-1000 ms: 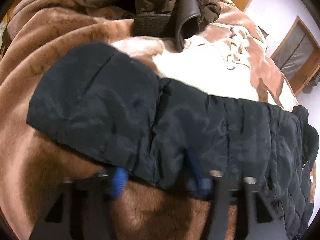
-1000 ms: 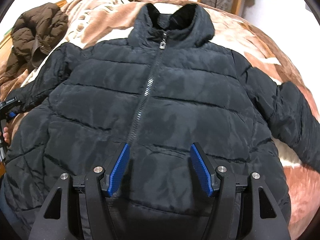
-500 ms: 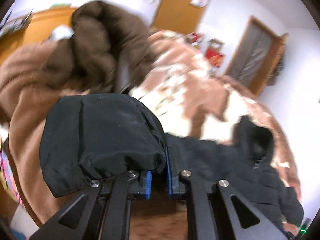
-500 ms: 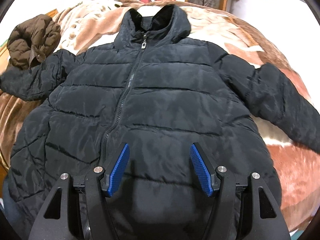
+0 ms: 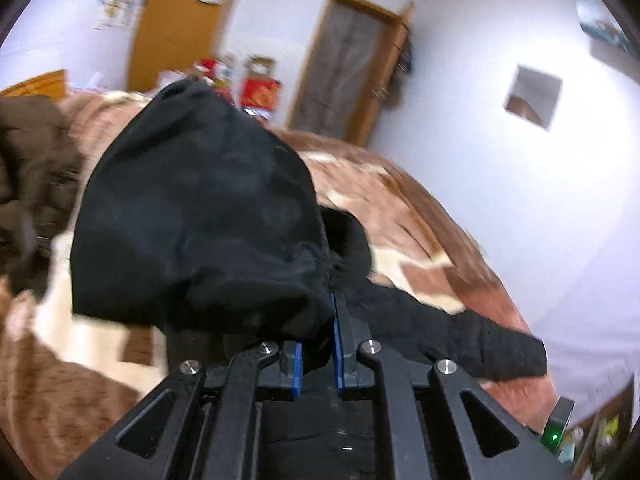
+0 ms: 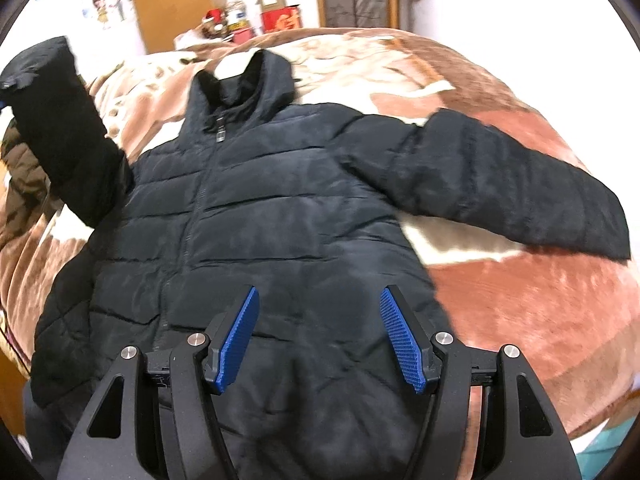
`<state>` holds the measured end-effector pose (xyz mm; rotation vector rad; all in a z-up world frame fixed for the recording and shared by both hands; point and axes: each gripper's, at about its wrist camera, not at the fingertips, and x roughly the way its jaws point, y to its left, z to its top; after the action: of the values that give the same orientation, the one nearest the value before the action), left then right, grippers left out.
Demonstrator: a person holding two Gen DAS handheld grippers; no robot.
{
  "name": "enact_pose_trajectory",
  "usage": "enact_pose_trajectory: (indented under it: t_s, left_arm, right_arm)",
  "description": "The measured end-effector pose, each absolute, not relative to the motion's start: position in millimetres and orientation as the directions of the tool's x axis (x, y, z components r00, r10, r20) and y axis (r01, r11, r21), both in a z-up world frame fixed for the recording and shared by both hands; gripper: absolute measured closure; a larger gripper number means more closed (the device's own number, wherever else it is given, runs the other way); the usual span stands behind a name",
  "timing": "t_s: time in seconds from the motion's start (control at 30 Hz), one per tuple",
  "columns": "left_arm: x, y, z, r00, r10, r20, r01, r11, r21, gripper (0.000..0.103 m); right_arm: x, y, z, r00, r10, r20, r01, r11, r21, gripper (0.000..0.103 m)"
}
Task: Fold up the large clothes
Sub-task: 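Grasp the sleeve cuff with the left tool and fold it across the jacket body, then release the folded sleeve with the left tool and smooth the jacket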
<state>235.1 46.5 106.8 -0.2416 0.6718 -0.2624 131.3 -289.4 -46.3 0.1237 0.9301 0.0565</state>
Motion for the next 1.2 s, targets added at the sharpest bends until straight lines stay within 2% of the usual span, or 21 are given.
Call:
enact_pose_trajectory:
  t_s: [0.17,0.33,0.43,0.47,0.5,0.57,0.67,0.77,0.93,1.03,1.2]
  left_arm:
    - [264,-27,49,0.648,-0.386,-0.656,0.248,0.922,-0.298,0.091]
    - [284,-78,-10,0.571,-0.370,-0.732,0.277,0.927,-0.253,0.089]
    - [291,-90,-42,0.496,-0.398,-0.772,0.286,0.914,-0.288,0.081]
    - [293,-94,-51,0.474,-0.414,-0.777,0.291,0.907,-0.305,0.074]
    - [293,-95,-57,0.458,-0.432,-0.777,0.298,0.898,-0.323,0.060]
    - [291,-95,-58,0.443,-0.471,-0.763,0.316,0.878,-0.358,0.044]
    - [285,-89,-54,0.438,-0.517,-0.735,0.337,0.853,-0.399,0.038]
    - [273,-66,-36,0.461,-0.562,-0.687,0.343,0.827,-0.446,0.037]
    - [264,-4,-12,0.567,-0.507,-0.649,0.269,0.859,-0.436,0.037]
    - [274,43,-16,0.630,-0.374,-0.681,0.148,0.918,-0.367,0.038]
    - [304,100,-47,0.629,-0.240,-0.740,-0.009,0.949,-0.316,0.038]
  right_arm:
    - [133,-315,-55,0.595,0.106,-0.797,0.046,0.985,0.165,0.040]
    - [140,-324,-68,0.584,0.121,-0.803,0.049,0.982,0.184,0.040]
    - [144,-323,-71,0.583,0.134,-0.801,0.038,0.981,0.192,0.040]
    - [146,-322,-71,0.585,0.138,-0.799,0.034,0.980,0.194,0.040]
    - [148,-320,-71,0.589,0.144,-0.795,0.026,0.980,0.197,0.040]
    - [152,-314,-66,0.601,0.159,-0.783,0.009,0.979,0.206,0.040]
    - [157,-306,-58,0.619,0.177,-0.765,-0.010,0.976,0.217,0.040]
    - [164,-296,-48,0.638,0.183,-0.748,-0.029,0.976,0.215,0.040]
    - [183,-277,-30,0.681,0.182,-0.709,-0.051,0.978,0.201,0.040]
    - [204,-262,-36,0.669,0.200,-0.716,-0.078,0.977,0.199,0.040]
    - [259,-230,-67,0.617,0.197,-0.762,-0.144,0.980,0.136,0.040]
